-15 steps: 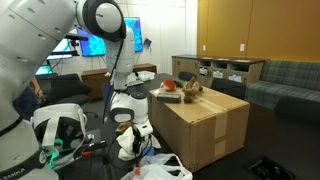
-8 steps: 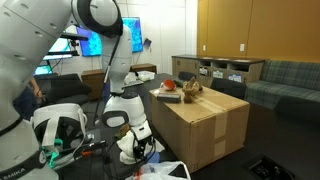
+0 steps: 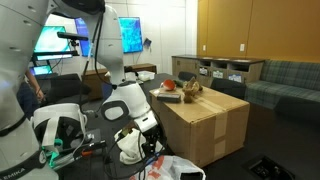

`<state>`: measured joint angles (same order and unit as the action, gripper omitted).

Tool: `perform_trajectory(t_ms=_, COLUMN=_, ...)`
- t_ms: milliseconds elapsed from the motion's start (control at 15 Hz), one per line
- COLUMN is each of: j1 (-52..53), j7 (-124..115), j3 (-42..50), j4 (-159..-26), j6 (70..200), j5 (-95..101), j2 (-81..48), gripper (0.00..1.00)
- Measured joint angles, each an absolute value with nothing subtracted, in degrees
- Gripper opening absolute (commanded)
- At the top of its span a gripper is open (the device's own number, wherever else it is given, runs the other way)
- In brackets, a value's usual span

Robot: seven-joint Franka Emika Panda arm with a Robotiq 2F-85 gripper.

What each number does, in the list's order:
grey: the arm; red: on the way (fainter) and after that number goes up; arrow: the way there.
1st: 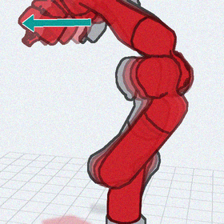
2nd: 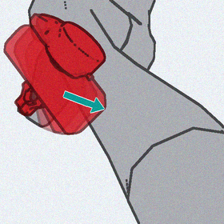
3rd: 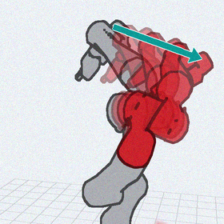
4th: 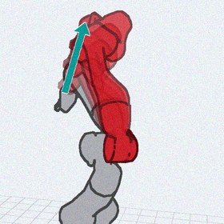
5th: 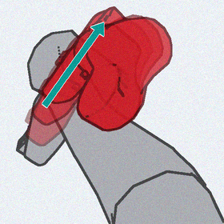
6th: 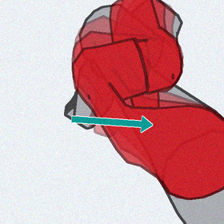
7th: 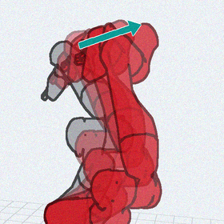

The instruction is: Swap the things on the box with the things on the table

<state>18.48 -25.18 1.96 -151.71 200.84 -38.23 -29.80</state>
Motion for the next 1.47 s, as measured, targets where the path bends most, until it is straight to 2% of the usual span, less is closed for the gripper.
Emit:
perform_trajectory(t_ms=467, j1=31.1, j7=-15.9, j3=18.6, j4=-151.4, j6=189.8, j5=-44.5, j2=-24.6, gripper=1.00)
perform_trajectory(t_ms=733, j1=33.7, j7=-14.9, j3=22.0, j4=-149.1, j6=178.8, j5=-42.4, j2=-24.4, gripper=1.00)
perform_trajectory(t_ms=1067, j1=31.0, j7=-14.6, j3=21.2, j4=-144.2, j6=165.9, j5=-37.1, j2=-23.7, gripper=1.00)
perform_trajectory(t_ms=1467, j1=10.7, j7=-18.2, j3=6.8, j4=-138.4, j6=154.5, j5=-30.6, j2=-24.2, gripper=1.00)
